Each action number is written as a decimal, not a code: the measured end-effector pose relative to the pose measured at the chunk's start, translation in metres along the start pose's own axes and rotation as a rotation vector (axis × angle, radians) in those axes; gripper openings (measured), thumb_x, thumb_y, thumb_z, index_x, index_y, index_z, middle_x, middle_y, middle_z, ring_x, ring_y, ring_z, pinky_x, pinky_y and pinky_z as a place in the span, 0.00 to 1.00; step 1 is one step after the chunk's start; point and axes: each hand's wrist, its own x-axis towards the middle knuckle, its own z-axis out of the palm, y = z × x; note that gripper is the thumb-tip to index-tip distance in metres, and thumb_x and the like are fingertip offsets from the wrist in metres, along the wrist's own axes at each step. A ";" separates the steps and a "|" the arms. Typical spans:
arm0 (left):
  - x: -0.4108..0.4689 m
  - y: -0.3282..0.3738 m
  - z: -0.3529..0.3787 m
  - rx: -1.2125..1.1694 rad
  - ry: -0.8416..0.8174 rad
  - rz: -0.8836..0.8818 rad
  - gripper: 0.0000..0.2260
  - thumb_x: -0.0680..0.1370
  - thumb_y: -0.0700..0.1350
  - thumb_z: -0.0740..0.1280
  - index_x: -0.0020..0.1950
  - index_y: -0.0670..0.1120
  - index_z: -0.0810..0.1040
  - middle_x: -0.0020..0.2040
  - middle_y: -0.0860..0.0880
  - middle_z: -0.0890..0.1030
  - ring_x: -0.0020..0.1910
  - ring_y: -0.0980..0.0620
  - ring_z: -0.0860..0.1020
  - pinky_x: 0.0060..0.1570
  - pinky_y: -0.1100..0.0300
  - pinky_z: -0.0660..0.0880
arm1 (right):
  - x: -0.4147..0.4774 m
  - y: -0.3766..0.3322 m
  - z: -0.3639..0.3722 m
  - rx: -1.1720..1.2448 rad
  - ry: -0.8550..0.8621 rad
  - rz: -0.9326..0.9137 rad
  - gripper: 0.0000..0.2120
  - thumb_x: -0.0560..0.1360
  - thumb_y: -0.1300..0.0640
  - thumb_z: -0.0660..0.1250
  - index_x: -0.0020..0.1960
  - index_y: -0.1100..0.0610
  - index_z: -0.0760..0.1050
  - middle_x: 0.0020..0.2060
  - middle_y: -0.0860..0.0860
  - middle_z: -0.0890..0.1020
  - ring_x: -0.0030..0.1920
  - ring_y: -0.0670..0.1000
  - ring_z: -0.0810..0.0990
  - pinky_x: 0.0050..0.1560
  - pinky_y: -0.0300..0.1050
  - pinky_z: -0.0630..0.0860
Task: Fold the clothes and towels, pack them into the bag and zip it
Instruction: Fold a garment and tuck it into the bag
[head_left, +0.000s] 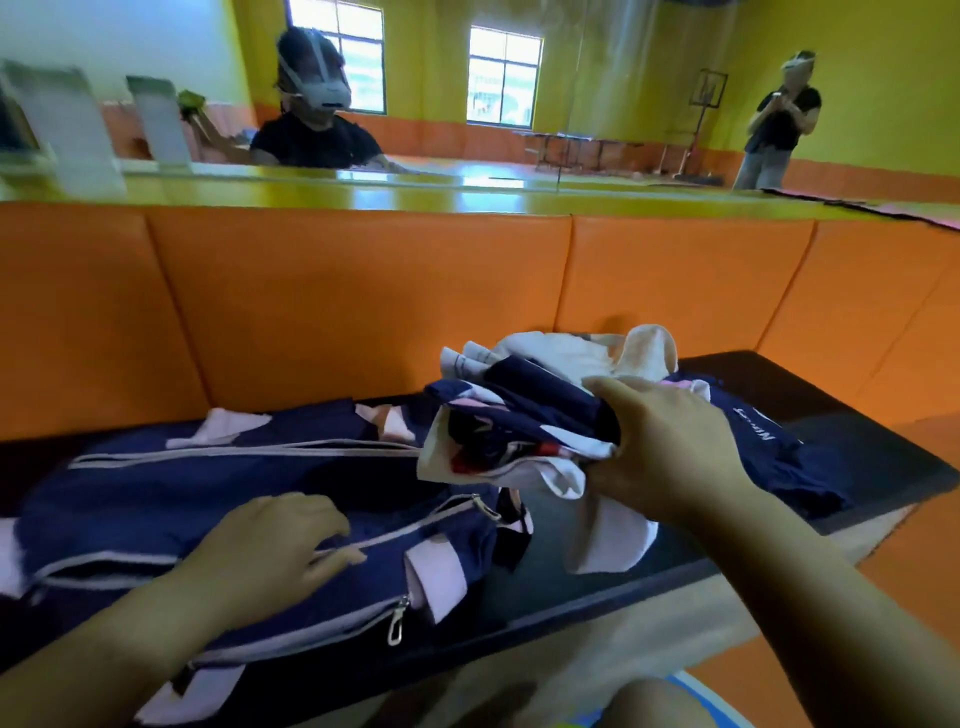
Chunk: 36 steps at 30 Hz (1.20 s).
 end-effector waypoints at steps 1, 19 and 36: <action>-0.006 -0.006 -0.002 -0.004 -0.035 -0.021 0.31 0.74 0.71 0.42 0.42 0.56 0.79 0.38 0.59 0.79 0.37 0.57 0.79 0.34 0.61 0.74 | 0.004 -0.009 -0.001 0.025 0.020 -0.025 0.23 0.60 0.36 0.73 0.48 0.48 0.75 0.36 0.47 0.81 0.33 0.56 0.78 0.28 0.38 0.56; -0.006 -0.063 -0.025 0.345 -0.438 -0.036 0.14 0.77 0.51 0.60 0.63 0.54 0.71 0.58 0.52 0.75 0.58 0.49 0.73 0.49 0.54 0.70 | 0.017 -0.077 0.043 -0.055 -0.089 -0.285 0.28 0.54 0.40 0.69 0.52 0.49 0.78 0.40 0.48 0.83 0.38 0.57 0.82 0.39 0.51 0.75; 0.058 -0.083 -0.106 -0.220 -0.175 -0.321 0.13 0.75 0.57 0.65 0.37 0.50 0.81 0.37 0.54 0.80 0.40 0.54 0.77 0.41 0.54 0.73 | 0.049 -0.126 0.039 0.178 -0.013 -0.870 0.20 0.69 0.54 0.69 0.61 0.50 0.76 0.58 0.48 0.79 0.61 0.53 0.75 0.65 0.53 0.66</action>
